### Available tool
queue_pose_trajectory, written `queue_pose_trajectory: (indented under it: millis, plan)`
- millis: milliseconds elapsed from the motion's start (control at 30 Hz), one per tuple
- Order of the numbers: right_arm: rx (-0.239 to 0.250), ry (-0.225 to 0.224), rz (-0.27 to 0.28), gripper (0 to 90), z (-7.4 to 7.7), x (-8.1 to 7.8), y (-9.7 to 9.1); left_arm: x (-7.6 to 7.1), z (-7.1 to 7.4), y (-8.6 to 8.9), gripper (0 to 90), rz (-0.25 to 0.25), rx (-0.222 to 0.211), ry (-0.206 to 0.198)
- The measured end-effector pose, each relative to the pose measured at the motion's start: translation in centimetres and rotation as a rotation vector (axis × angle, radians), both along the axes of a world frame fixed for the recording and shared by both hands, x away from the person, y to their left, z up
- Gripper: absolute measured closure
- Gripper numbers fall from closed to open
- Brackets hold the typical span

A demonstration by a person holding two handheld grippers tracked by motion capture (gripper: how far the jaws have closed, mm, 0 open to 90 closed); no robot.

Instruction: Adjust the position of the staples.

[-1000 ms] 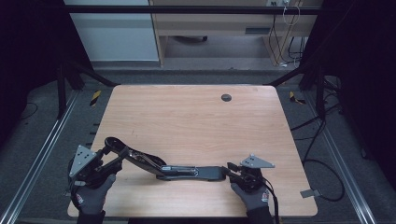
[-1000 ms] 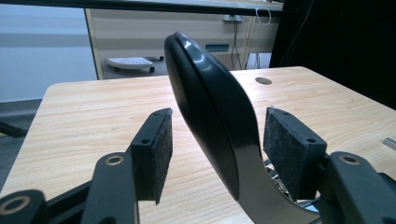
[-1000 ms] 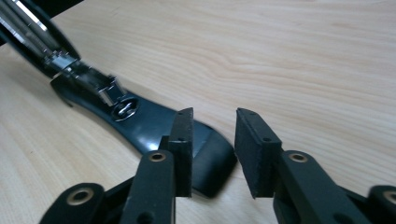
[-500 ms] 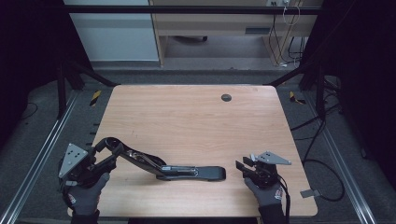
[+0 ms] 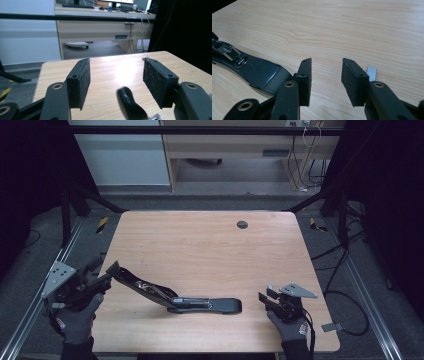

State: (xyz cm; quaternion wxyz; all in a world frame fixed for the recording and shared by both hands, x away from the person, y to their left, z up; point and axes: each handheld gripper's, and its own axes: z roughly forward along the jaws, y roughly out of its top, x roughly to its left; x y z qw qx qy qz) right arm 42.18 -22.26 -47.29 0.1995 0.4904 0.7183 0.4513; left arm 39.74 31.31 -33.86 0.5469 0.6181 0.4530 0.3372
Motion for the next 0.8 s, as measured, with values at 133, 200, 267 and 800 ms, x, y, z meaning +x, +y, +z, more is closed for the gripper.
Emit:
queue_pose_trajectory:
  millis: [133,200,267,800]
  plan:
    - [0.007,-0.009,-0.023,60.5,0.5,0.0,-0.7,-0.2,0.4,1.0,39.7,0.026,0.0,-0.008]
    - [0.006,-0.003,-0.032,61.0,0.8,0.0,-1.0,-0.2,0.2,1.4,40.7,0.037,0.003,-0.003]
    - [0.002,0.006,-0.044,62.3,1.0,0.0,-1.4,-0.2,-0.1,1.9,42.1,0.047,0.001,0.006]
    - [-0.07,0.074,-0.087,66.4,1.3,1.3,-3.6,-0.1,-4.2,5.0,49.8,0.142,0.039,0.083]
